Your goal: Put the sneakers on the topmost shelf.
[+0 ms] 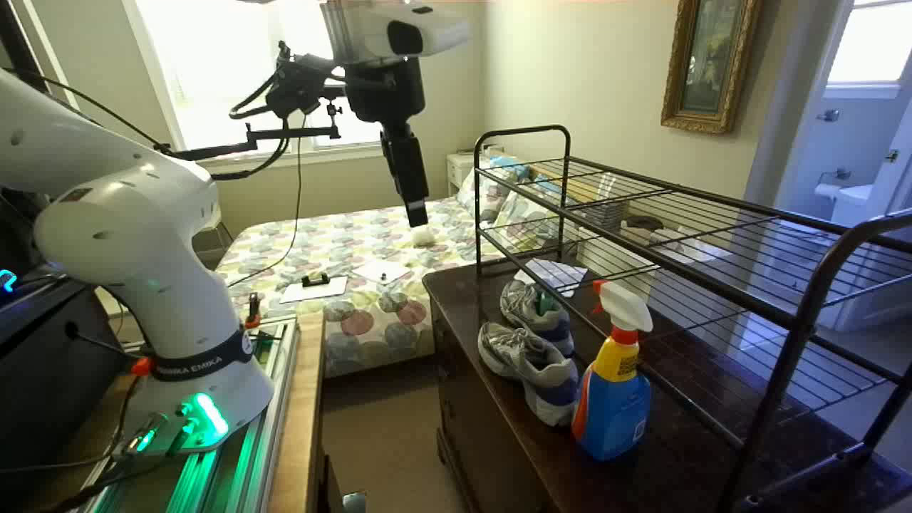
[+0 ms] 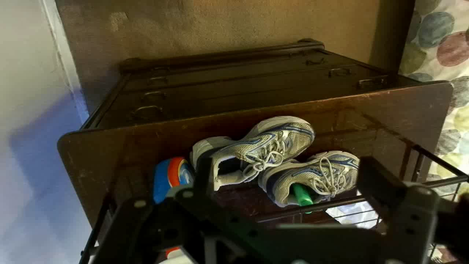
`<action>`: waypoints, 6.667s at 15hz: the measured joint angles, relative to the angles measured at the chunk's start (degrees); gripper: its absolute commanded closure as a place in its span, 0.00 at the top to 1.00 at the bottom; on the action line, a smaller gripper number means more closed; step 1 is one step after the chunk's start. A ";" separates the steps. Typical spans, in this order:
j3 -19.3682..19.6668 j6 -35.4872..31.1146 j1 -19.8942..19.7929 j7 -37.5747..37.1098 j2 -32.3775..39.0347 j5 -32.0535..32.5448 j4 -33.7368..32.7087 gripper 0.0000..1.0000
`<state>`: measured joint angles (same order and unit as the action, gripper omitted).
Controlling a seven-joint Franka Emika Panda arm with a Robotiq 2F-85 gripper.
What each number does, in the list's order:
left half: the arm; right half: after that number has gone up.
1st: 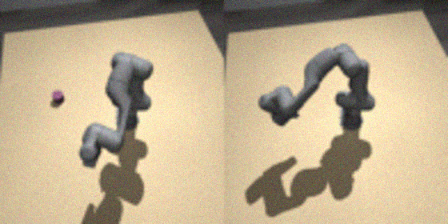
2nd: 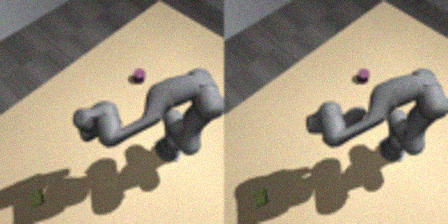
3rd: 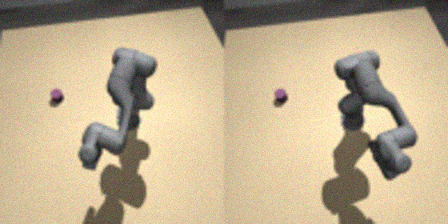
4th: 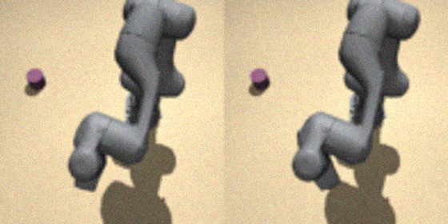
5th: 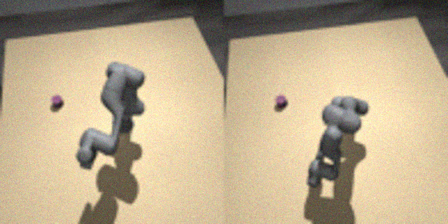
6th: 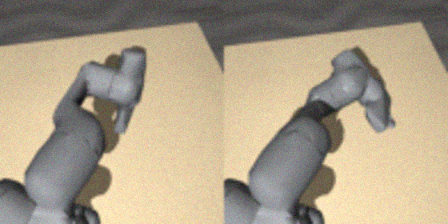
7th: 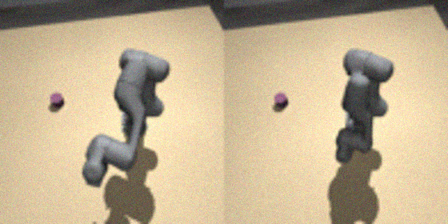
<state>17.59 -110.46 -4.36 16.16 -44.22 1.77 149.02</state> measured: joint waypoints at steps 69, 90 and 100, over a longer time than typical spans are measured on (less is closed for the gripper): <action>-14.05 -49.09 -1.01 80.41 57.40 -16.55 -4.23 1.00; -17.66 -49.85 -6.83 72.57 68.03 -10.25 -13.55 0.02; -17.25 -37.17 -6.77 70.40 54.89 -5.22 0.85 0.03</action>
<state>0.33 -147.64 -11.13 86.56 10.67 -3.44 149.88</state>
